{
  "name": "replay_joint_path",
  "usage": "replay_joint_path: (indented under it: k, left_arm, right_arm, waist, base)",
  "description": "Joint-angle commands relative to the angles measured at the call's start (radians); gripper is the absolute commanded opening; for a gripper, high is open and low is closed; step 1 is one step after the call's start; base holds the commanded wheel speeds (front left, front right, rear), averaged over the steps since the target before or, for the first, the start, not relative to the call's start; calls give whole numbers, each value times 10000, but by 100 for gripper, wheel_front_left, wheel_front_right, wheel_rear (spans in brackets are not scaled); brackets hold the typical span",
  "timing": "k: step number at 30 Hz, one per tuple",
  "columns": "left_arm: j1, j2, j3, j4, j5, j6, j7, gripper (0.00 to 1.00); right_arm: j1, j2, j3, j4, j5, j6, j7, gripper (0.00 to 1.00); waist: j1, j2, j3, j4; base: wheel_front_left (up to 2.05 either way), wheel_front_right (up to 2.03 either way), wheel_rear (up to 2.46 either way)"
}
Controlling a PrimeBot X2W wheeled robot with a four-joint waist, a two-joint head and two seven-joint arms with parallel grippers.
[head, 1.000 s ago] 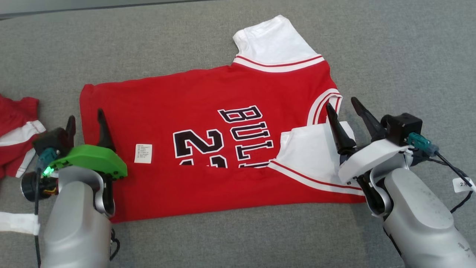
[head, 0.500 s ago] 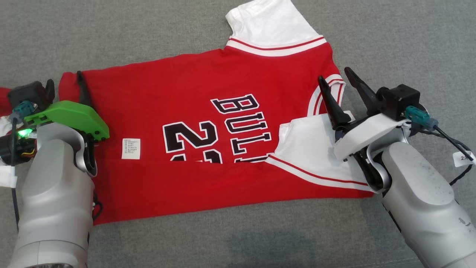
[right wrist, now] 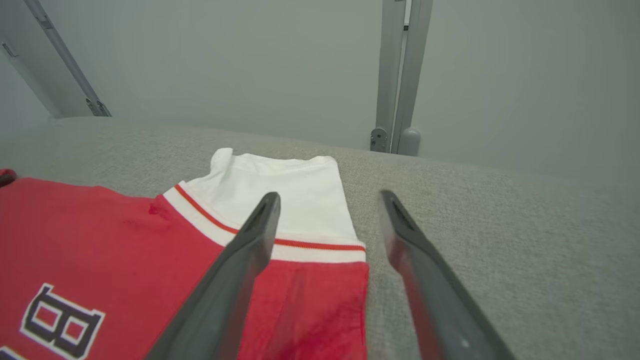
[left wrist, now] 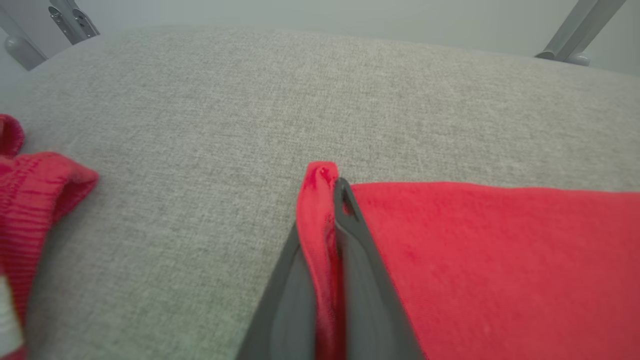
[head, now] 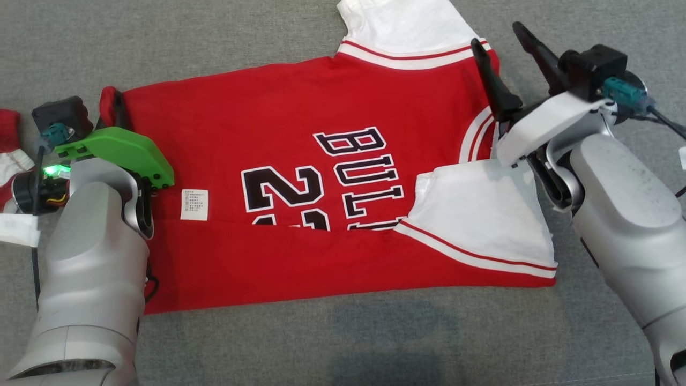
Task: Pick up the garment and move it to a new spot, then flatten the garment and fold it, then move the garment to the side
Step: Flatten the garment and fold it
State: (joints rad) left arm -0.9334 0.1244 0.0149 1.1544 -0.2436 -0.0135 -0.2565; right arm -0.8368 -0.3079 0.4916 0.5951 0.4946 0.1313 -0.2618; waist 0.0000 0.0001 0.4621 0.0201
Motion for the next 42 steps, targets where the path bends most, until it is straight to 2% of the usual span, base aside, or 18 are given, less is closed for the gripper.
replay_joint_path:
  k: [1, 2, 3, 6, 18, 24, 30, 31, 32, 33, 35, 42]
  left_arm:
    - [-96, -65, -67, -118, 84, -33, -53, 0]
    - [-102, -119, -102, -187, 100, -48, -73, 0]
    - [0, -342, -246, -719, 166, -129, -90, 0]
    - [372, -583, -417, -1520, 216, -207, -84, 0]
    - [695, -715, -1056, -2573, -149, -305, -88, 0]
    - [711, -721, -1744, -2932, -717, -122, -87, 0]
    - [667, -721, -2249, -3140, -1151, 58, -76, 0]
    - [668, -723, -2317, -3155, -1224, 82, -76, 0]
    - [665, -723, -2360, -3171, -1266, 122, -76, 0]
    - [671, -725, -2396, -3185, -1324, 142, -76, 0]
    - [682, -723, -2422, -3218, -1375, 208, -76, 0]
    - [811, -722, -2107, -3755, -1133, 319, -77, 0]
  right_arm:
    - [-428, -43, 89, 303, 151, -11, 143, 100]
    - [-629, -50, 110, 479, 232, -11, 231, 100]
    - [-1447, -45, 256, 1343, 476, -11, 688, 100]
    - [-2337, 35, 412, 2500, 762, -11, 1116, 100]
    - [-4249, 143, 887, 4723, 845, -11, 1698, 100]
    - [-4801, 267, 1075, 5707, 757, -11, 2005, 100]
    - [-5094, 258, 1214, 6289, 674, -11, 1840, 100]
    - [-5105, 258, 1263, 6349, 663, -11, 1889, 87]
    - [-5098, 252, 1287, 6383, 690, -11, 1903, 71]
    - [-5072, 236, 1312, 6411, 736, -11, 1902, 38]
    - [-5099, 181, 1315, 6416, 813, -11, 1730, 0]
    - [-5394, -86, 1176, 6475, 810, -14, 538, 0]
  waist:
    - [0, -1, 151, 293]
    - [0, -1, 190, 391]
    - [0, -1, 338, 798]
    - [0, -1, 512, 1259]
    - [0, -1, 987, 1981]
    - [0, -1, 1173, 2153]
    - [0, -1, 1333, 2259]
    - [0, -1, 1353, 2271]
    - [0, -1, 1370, 2278]
    - [0, -1, 1383, 2285]
    - [0, -1, 1395, 2280]
    - [0, -1, 1234, 2077]
  base:
    - [0, 0, 0]
    - [0, 0, 0]
    - [0, 0, 0]
    - [0, 0, 0]
    - [0, 0, 0]
    - [0, 0, 0]
    - [0, 0, 0]
    - [0, 0, 0]
    - [0, 0, 0]
    - [0, 0, 0]
    - [0, 0, 0]
    - [0, 0, 0]
